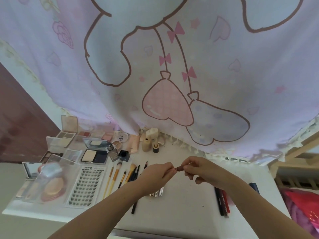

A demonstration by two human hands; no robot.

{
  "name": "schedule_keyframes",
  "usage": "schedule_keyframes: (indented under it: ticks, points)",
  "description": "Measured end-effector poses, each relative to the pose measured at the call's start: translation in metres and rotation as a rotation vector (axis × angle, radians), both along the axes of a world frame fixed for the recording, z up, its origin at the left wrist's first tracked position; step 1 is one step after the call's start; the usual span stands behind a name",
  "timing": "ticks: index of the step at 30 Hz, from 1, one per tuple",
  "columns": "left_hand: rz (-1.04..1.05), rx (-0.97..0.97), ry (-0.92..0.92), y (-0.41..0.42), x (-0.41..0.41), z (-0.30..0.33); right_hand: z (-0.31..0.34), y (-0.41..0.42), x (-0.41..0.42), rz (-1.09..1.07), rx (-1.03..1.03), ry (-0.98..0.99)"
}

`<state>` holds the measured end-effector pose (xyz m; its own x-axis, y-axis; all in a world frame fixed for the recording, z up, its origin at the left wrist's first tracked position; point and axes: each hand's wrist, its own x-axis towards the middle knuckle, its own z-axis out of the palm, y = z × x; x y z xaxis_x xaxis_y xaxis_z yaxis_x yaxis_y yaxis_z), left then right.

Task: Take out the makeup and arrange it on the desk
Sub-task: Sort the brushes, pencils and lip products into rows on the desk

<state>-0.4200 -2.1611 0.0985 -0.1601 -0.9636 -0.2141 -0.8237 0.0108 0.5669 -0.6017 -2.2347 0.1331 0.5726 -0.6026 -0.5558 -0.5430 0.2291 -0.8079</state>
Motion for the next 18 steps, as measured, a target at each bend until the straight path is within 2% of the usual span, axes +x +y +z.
schedule_keyframes:
  ticks: [4,8,12,18]
  points:
    - [-0.015,-0.026,-0.013,-0.001,-0.0028,-0.0005,0.0013,0.0014,0.0043,-0.015,0.002,0.083]
    - [-0.008,-0.032,-0.014,-0.0004,-0.0013,-0.0014,0.0016,-0.0006,0.0015,0.012,0.02,0.024]
    - [-0.023,-0.043,-0.026,-0.0005,-0.0003,-0.0001,0.0023,0.0019,0.005,-0.014,0.037,0.105]
    - [-0.026,-0.026,-0.028,0.0019,0.0008,-0.0011,0.0026,0.0,0.0018,-0.017,0.075,0.029]
